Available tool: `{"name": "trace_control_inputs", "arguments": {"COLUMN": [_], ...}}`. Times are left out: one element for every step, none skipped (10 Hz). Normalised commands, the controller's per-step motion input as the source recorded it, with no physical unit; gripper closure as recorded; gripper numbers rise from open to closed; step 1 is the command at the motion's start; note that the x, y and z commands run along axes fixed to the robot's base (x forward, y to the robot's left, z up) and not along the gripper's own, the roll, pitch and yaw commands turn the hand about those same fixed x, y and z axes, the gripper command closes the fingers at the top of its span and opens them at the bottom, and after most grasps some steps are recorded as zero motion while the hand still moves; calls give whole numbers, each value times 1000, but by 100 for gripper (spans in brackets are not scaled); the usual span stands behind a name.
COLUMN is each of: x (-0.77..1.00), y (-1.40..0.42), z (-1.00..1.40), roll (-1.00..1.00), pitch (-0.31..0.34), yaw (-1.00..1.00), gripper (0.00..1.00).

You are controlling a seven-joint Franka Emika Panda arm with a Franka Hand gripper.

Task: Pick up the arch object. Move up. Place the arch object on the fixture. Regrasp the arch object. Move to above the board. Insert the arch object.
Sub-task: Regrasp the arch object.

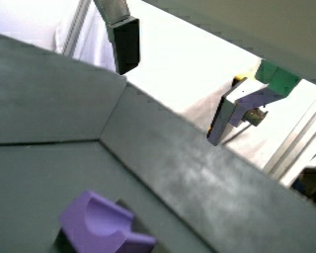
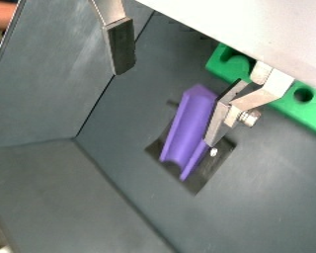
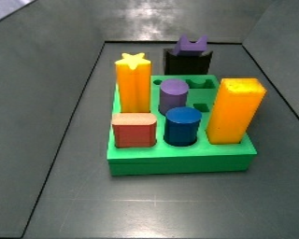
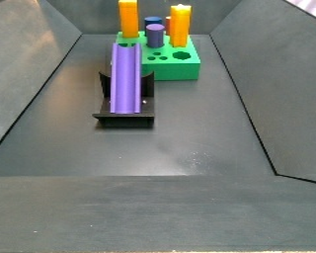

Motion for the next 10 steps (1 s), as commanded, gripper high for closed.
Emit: {"name": "trace_control_inputs", "arguments": {"x": [188, 212, 218, 210, 191, 186, 184, 179, 176, 170], "y": [-59, -58, -47, -50, -55, -57, -57, -57, -57, -55], "z": [-14, -13, -4, -7, -12, -16, -15, -15, -16, -18], "roll": [597, 369, 230, 186, 171, 169, 170, 171, 170, 164], "pitch": [182, 139, 94, 58, 31, 24, 23, 23, 25, 31], "yaw": [244, 254, 249, 238, 214, 191, 175, 147, 132, 112], "gripper": [0, 0, 0, 0, 0, 0, 0, 0, 0, 0]}}
